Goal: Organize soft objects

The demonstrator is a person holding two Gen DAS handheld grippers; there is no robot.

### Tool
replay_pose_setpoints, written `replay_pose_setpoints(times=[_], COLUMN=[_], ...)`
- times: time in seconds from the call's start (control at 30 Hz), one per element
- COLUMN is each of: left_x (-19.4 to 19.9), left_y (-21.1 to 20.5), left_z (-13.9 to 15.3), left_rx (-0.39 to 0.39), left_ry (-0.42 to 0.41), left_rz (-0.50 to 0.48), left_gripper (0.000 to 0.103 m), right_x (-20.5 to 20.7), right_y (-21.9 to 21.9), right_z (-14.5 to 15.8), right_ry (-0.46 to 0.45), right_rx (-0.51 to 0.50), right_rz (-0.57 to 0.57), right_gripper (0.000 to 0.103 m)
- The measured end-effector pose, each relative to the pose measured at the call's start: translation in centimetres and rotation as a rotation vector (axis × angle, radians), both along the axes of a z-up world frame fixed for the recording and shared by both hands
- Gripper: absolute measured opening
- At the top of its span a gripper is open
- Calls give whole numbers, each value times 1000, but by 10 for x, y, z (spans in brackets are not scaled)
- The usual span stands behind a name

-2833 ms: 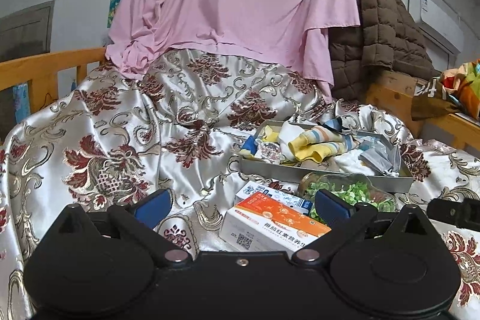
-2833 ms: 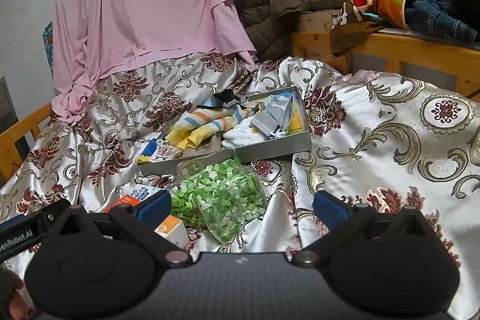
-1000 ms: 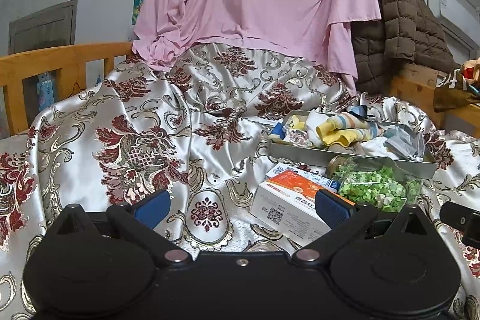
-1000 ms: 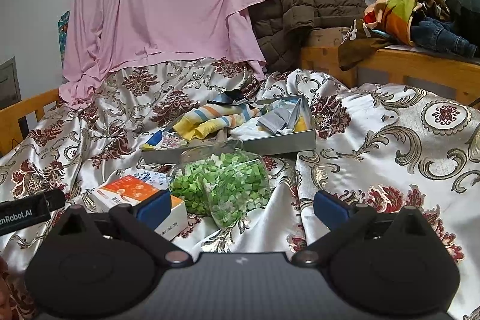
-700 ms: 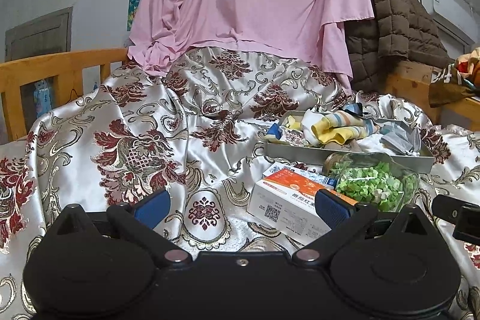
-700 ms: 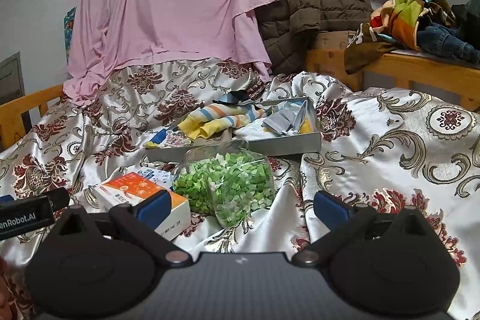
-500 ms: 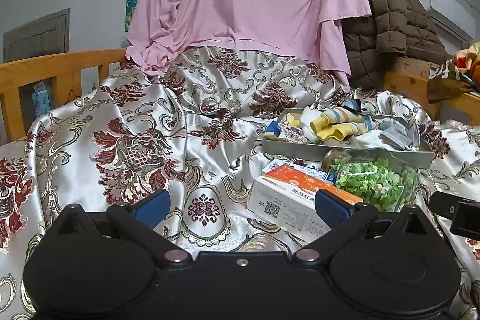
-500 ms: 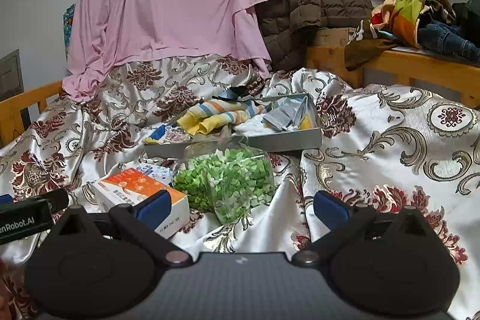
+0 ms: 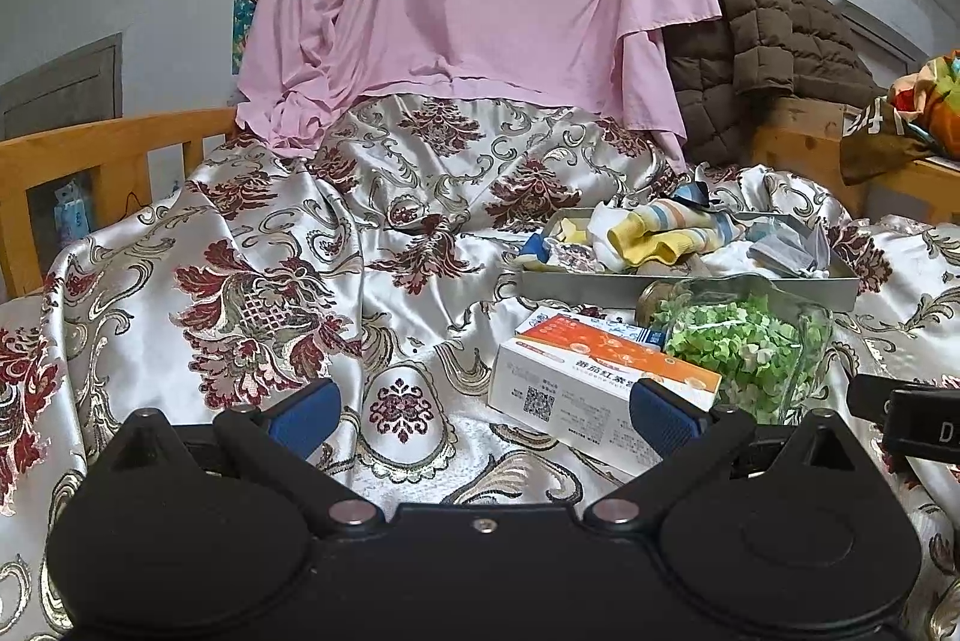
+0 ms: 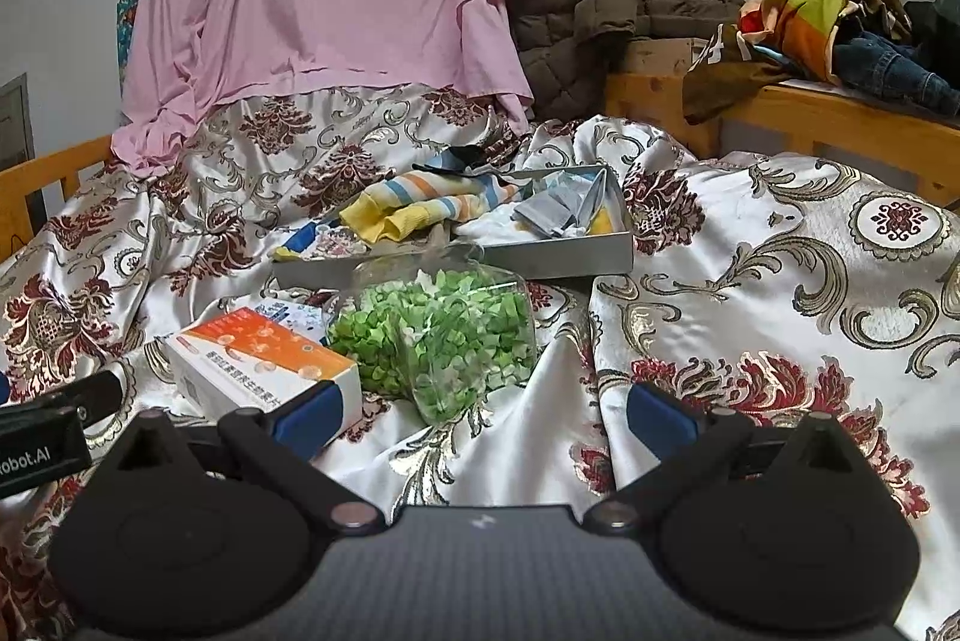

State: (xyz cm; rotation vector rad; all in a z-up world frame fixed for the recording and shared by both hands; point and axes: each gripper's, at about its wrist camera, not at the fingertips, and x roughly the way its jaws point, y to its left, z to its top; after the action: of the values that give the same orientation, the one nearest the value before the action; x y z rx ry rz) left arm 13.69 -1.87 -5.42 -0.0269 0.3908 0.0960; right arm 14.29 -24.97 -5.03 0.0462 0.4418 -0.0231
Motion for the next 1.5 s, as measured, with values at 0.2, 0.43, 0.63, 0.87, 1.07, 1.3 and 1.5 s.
replay_pose_setpoints(times=[0.2,0.43,0.63,0.87,1.07,1.3,1.5], left_x=[0,0,0,-1,-1,-1,-1], left_y=[0,1,0,0,0,0,0], left_z=[0,0,-1,-1,-1,-1,-2], left_rx=[-1,2,4,6,6,5,6], left_ry=[0,0,-4,-6,-6,-7,-6], left_rz=[0,-1,-5,-8,-9,-8,-9], left_gripper=[102,102,102,102,102,102,102], right_x=[-1,0,0,0,0,-1,-1], right_y=[1,1,1,1,2,2,2], right_z=[-1,-1,-1,-1,-1,-1,-1], right_ry=[2,2,2,2,3,4,3], right_rx=[-4,-6,-6,-5,-5,-6,-5], right_rz=[6,8,8,8,8,8,8], right_gripper=[103,103,103,103,103,103,103])
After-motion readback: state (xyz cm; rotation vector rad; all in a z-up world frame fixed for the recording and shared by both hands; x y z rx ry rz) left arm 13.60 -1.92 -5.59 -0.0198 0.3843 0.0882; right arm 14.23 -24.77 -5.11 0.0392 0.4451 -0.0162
